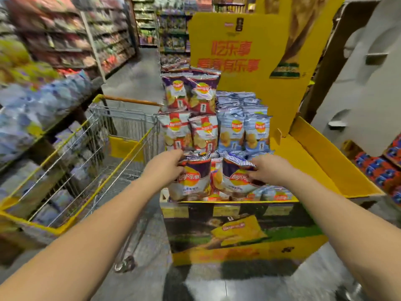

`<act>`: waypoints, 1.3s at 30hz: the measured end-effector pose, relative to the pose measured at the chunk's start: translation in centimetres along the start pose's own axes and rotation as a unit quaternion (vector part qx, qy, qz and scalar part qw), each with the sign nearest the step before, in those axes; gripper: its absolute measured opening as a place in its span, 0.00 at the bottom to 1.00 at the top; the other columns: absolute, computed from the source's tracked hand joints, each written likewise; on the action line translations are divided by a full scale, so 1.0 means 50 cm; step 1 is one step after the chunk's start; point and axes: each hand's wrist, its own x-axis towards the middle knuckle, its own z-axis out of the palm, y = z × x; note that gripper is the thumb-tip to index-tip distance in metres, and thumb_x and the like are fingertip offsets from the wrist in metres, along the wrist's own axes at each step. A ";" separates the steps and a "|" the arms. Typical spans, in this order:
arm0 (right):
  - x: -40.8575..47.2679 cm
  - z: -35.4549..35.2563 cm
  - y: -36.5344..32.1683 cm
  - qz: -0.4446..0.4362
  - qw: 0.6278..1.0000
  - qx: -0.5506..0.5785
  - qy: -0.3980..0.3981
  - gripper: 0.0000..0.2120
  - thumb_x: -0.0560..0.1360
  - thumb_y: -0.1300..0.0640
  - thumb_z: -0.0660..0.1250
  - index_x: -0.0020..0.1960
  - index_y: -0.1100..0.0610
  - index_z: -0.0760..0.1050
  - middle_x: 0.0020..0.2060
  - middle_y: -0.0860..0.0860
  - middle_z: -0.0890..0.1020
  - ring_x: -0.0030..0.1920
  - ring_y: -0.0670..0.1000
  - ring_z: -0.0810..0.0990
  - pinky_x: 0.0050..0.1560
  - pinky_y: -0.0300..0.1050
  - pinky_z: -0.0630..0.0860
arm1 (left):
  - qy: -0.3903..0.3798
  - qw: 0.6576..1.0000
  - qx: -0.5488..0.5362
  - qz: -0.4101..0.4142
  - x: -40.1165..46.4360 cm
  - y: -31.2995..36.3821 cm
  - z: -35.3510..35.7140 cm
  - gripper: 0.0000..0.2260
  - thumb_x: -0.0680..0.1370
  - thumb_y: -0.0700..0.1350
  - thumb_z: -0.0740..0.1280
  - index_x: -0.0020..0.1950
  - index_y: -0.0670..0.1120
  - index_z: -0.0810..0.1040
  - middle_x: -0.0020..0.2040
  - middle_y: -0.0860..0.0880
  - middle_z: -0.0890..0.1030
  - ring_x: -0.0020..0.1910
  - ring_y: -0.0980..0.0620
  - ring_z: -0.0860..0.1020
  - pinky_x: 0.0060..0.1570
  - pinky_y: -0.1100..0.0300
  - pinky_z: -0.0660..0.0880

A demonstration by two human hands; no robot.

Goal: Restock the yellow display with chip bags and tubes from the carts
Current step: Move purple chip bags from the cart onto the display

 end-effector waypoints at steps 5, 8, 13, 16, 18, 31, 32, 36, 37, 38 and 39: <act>0.176 -0.039 0.029 -0.048 0.999 0.005 0.016 0.14 0.77 0.44 0.66 0.58 0.50 0.77 0.49 0.50 0.80 0.46 0.53 0.77 0.45 0.50 0.76 | -0.007 0.999 0.029 -0.022 0.120 -0.063 -0.045 0.15 0.75 0.52 0.71 0.58 0.48 0.74 0.56 0.48 0.80 0.55 0.45 0.78 0.44 0.55 0.73; 0.300 -0.062 0.048 -0.082 0.996 -0.030 -0.005 0.11 0.77 0.45 0.65 0.55 0.50 0.77 0.48 0.50 0.80 0.47 0.53 0.77 0.45 0.50 0.76 | -0.007 0.998 0.044 -0.037 0.223 -0.090 -0.063 0.16 0.74 0.53 0.72 0.57 0.49 0.74 0.57 0.48 0.80 0.56 0.45 0.78 0.47 0.54 0.73; 0.460 -0.091 0.035 -0.139 0.986 -0.065 -0.060 0.14 0.78 0.46 0.65 0.60 0.50 0.75 0.44 0.51 0.78 0.42 0.53 0.74 0.35 0.46 0.68 | -0.039 0.995 0.072 -0.049 0.386 -0.131 -0.050 0.14 0.74 0.54 0.72 0.51 0.50 0.71 0.54 0.48 0.80 0.51 0.46 0.78 0.45 0.54 0.74; 0.559 -0.081 0.018 -0.168 0.980 -0.074 -0.078 0.18 0.77 0.44 0.65 0.63 0.52 0.73 0.52 0.53 0.80 0.50 0.56 0.77 0.43 0.47 0.71 | -0.075 0.993 0.081 -0.050 0.477 -0.155 -0.015 0.14 0.74 0.54 0.72 0.49 0.50 0.69 0.52 0.48 0.79 0.50 0.46 0.77 0.43 0.55 0.72; 0.614 -0.068 0.011 -0.189 0.976 -0.068 -0.088 0.17 0.78 0.44 0.65 0.60 0.53 0.74 0.51 0.54 0.79 0.48 0.55 0.76 0.45 0.50 0.74 | -0.096 0.991 0.079 -0.048 0.529 -0.174 0.008 0.16 0.73 0.55 0.72 0.52 0.49 0.72 0.53 0.49 0.79 0.50 0.47 0.77 0.47 0.53 0.75; 0.801 0.047 -0.010 -0.177 0.979 -0.085 0.047 0.19 0.75 0.46 0.66 0.63 0.52 0.72 0.58 0.52 0.76 0.61 0.56 0.74 0.53 0.51 0.72 | -0.099 0.981 0.157 -0.061 0.682 -0.279 0.121 0.26 0.71 0.62 0.72 0.62 0.50 0.71 0.61 0.48 0.75 0.63 0.44 0.70 0.61 0.45 0.66; 0.804 0.051 -0.009 -0.165 0.981 -0.087 0.046 0.20 0.76 0.47 0.67 0.65 0.51 0.70 0.60 0.52 0.75 0.63 0.56 0.72 0.56 0.52 0.71 | -0.092 0.981 0.158 -0.064 0.679 -0.279 0.128 0.27 0.71 0.62 0.72 0.62 0.50 0.70 0.61 0.48 0.74 0.64 0.44 0.69 0.62 0.45 0.65; 0.799 0.075 -0.007 -0.115 0.991 -0.053 0.042 0.24 0.76 0.48 0.66 0.69 0.51 0.66 0.65 0.52 0.71 0.67 0.57 0.68 0.63 0.55 0.68 | -0.046 0.983 0.158 -0.080 0.661 -0.277 0.152 0.32 0.72 0.62 0.71 0.69 0.49 0.66 0.68 0.47 0.70 0.69 0.44 0.66 0.66 0.46 0.64; 0.795 0.076 -0.007 -0.107 0.992 -0.045 0.045 0.24 0.76 0.48 0.66 0.70 0.52 0.65 0.65 0.53 0.71 0.67 0.57 0.68 0.64 0.55 0.67 | -0.031 0.984 0.152 -0.087 0.654 -0.274 0.153 0.33 0.72 0.62 0.71 0.71 0.49 0.65 0.69 0.47 0.69 0.70 0.44 0.65 0.67 0.46 0.63; 0.788 0.076 -0.009 -0.100 0.993 -0.036 0.047 0.25 0.76 0.48 0.67 0.70 0.52 0.65 0.66 0.53 0.71 0.67 0.57 0.68 0.64 0.55 0.67 | -0.016 0.985 0.148 -0.092 0.646 -0.273 0.153 0.34 0.72 0.62 0.71 0.72 0.49 0.64 0.71 0.48 0.68 0.71 0.45 0.64 0.68 0.47 0.62; 0.779 0.072 -0.011 -0.093 0.994 -0.027 0.047 0.26 0.76 0.48 0.67 0.71 0.52 0.64 0.66 0.53 0.70 0.68 0.58 0.67 0.65 0.55 0.66 | -0.007 0.985 0.144 -0.096 0.636 -0.269 0.152 0.36 0.72 0.61 0.71 0.73 0.49 0.62 0.72 0.48 0.66 0.72 0.45 0.63 0.69 0.47 0.61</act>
